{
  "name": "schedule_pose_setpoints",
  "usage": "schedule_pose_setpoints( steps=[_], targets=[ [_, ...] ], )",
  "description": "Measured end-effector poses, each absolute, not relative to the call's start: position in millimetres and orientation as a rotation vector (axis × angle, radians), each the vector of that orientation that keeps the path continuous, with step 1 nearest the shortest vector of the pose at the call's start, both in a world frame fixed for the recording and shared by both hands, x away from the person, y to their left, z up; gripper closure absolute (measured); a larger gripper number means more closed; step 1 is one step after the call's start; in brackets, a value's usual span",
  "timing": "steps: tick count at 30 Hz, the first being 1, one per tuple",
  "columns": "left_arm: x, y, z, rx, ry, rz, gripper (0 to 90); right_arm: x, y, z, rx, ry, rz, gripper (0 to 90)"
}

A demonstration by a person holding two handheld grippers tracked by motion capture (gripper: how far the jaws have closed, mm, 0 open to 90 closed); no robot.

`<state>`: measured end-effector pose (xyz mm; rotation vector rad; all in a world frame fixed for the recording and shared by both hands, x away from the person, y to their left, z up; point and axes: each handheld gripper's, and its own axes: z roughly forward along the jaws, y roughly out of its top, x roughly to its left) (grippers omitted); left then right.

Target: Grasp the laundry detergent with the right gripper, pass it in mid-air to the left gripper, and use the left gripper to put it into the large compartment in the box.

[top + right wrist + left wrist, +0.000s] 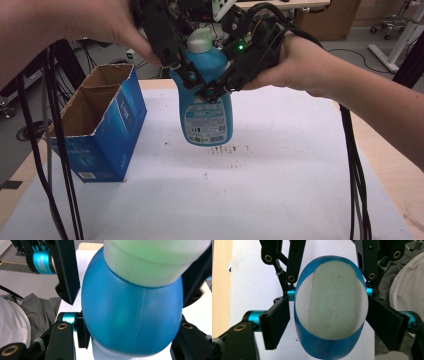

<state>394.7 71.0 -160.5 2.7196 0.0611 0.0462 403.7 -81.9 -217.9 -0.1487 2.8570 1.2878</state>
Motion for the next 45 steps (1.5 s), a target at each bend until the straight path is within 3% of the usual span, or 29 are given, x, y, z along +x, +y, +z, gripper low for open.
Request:
schedule_pose_setpoints(
  steps=[17, 45],
  targets=[
    [396.3, 70.2, -163.3, 2.731, 0.051, 0.044, 30.4, 404.9, -83.8, -218.1, -0.135, 2.864, 1.288, 45.0],
    [396.4, 72.3, -160.2, 2.725, 0.043, 0.057, 36.6, 404.2, -81.1, -220.1, -0.160, 2.864, 1.260, 45.0]
  ],
)
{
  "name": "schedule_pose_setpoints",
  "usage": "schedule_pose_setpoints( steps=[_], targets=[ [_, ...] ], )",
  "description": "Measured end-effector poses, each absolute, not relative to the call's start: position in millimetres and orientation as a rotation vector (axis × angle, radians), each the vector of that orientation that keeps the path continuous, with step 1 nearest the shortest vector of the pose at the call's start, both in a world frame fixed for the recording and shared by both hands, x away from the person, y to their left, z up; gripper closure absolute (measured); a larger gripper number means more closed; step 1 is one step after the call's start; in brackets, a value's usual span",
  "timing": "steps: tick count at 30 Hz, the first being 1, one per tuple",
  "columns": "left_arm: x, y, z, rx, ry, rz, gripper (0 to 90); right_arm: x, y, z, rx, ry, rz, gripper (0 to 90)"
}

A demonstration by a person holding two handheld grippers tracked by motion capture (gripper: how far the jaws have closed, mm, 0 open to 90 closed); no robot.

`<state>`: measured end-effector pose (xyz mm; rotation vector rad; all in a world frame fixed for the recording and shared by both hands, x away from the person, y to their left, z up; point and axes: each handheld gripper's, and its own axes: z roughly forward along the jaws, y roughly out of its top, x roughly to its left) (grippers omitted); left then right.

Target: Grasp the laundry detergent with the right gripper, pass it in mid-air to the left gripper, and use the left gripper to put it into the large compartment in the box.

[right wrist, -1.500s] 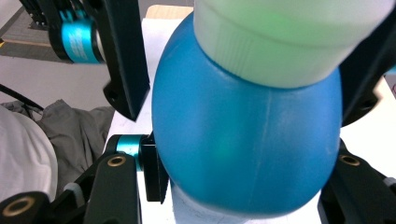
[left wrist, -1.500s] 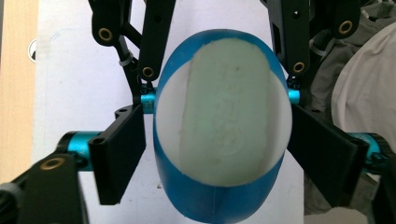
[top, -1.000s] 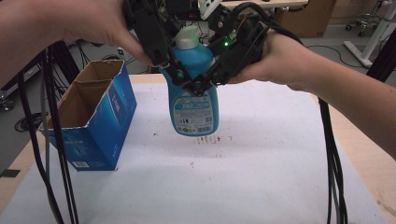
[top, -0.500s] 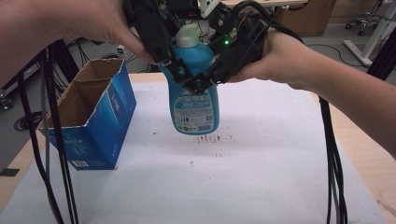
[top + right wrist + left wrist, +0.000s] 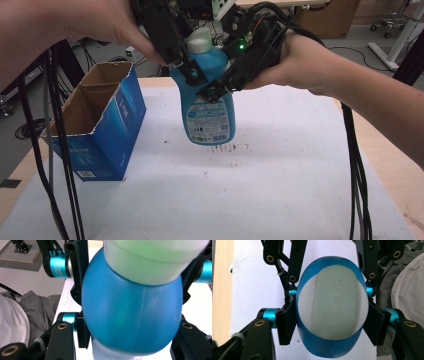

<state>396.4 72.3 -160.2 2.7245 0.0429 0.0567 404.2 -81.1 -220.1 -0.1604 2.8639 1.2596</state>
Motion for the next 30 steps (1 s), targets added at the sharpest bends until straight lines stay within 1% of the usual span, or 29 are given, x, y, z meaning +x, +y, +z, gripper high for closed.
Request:
schedule_pose_setpoints(
  steps=[30],
  targets=[
    [396.0, 70.6, -163.5, 2.741, 0.026, 0.085, 38.1, 405.4, -79.5, -221.2, -0.163, 2.864, 1.248, 44.6]
  ],
)
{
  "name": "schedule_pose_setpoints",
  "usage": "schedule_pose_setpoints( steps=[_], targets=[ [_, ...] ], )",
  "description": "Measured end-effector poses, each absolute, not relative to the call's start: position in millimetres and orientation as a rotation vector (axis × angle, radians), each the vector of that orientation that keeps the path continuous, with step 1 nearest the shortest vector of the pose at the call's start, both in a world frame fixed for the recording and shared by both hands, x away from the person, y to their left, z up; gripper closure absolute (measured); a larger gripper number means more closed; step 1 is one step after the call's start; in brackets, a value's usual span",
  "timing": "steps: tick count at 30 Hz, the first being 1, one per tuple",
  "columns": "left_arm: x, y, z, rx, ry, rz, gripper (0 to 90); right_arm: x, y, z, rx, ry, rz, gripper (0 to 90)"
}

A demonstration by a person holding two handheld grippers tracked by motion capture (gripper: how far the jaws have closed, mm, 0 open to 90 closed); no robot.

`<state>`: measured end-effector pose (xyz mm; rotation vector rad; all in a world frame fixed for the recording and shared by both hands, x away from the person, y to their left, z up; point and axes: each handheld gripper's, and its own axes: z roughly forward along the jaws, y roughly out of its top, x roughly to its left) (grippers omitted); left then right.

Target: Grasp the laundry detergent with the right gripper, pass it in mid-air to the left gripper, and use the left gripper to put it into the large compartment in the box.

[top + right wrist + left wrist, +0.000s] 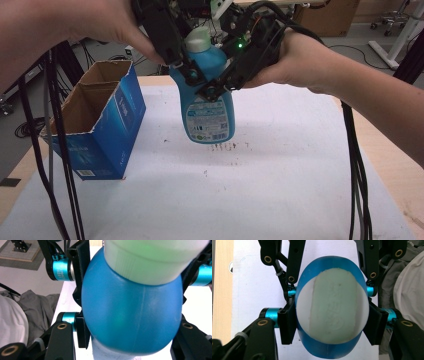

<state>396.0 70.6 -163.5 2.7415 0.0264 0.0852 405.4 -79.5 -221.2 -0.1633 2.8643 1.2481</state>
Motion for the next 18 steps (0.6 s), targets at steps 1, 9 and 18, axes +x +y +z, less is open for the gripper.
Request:
schedule_pose_setpoints(
  steps=[1, 9, 18],
  targets=[
    [395.7, 70.4, -163.7, 2.741, 0.024, 0.093, 38.1, 405.4, -79.4, -221.5, -0.164, 2.861, 1.249, 44.5],
    [396.9, 72.0, -167.0, 2.760, 0.026, 0.101, 38.2, 404.4, -79.2, -225.7, -0.146, 2.896, 1.247, 30.2],
    [397.9, 82.1, -165.7, 2.760, 0.105, 0.092, 38.3, 407.4, -90.0, -229.9, -0.075, 2.878, 1.271, 19.4]
  ],
)
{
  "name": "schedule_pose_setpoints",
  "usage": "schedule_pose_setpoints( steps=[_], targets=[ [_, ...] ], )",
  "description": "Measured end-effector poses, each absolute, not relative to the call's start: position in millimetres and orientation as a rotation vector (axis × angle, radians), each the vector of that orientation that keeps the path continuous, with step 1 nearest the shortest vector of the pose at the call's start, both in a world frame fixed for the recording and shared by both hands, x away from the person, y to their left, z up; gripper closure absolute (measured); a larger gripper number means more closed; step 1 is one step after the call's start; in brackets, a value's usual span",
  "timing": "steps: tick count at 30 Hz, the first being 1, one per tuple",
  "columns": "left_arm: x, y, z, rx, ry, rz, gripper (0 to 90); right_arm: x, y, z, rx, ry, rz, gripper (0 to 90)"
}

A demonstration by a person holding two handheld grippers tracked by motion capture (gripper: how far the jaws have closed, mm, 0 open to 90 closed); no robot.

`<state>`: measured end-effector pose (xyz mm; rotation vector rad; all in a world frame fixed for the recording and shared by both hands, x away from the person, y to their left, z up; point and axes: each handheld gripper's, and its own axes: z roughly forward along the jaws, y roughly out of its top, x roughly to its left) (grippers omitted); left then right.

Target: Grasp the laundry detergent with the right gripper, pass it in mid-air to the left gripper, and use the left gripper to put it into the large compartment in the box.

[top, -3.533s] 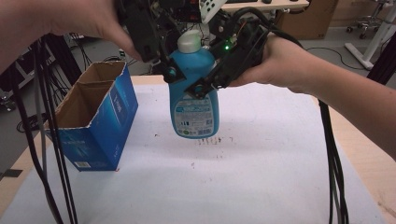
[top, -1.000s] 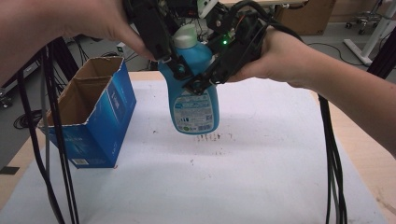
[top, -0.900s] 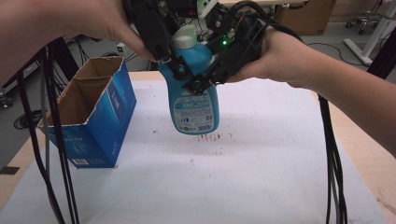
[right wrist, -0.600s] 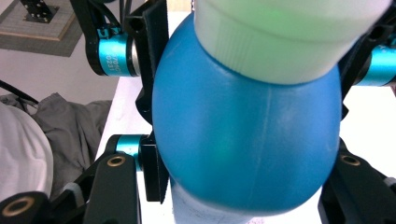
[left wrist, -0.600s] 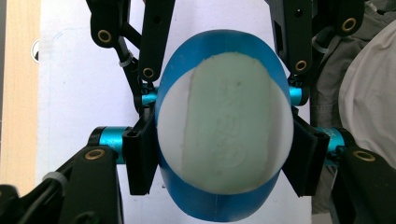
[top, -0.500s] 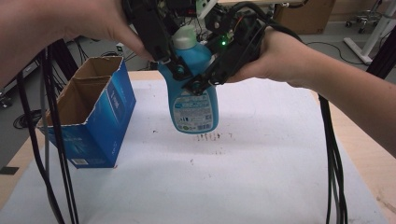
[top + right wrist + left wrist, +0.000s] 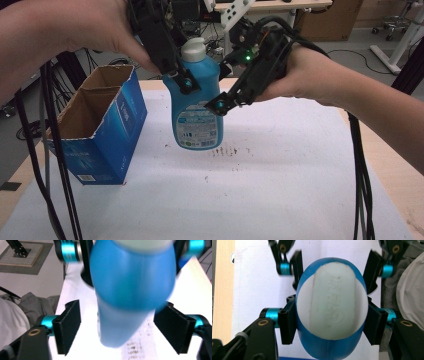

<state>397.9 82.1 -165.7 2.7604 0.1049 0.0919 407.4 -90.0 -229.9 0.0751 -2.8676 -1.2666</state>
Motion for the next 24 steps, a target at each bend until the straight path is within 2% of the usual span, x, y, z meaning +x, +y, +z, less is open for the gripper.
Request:
schedule_pose_setpoints(
  steps=[11, 24],
  targets=[
    [397.5, 107.5, -153.0, 2.710, 0.315, 0.121, 38.2, 420.2, -123.3, -245.7, -0.094, -2.999, -1.044, 19.4],
    [388.7, 168.1, -124.3, 2.623, 0.624, 0.236, 38.3, 425.4, -163.1, -263.4, -0.209, -3.098, -0.692, 19.5]
  ],
)
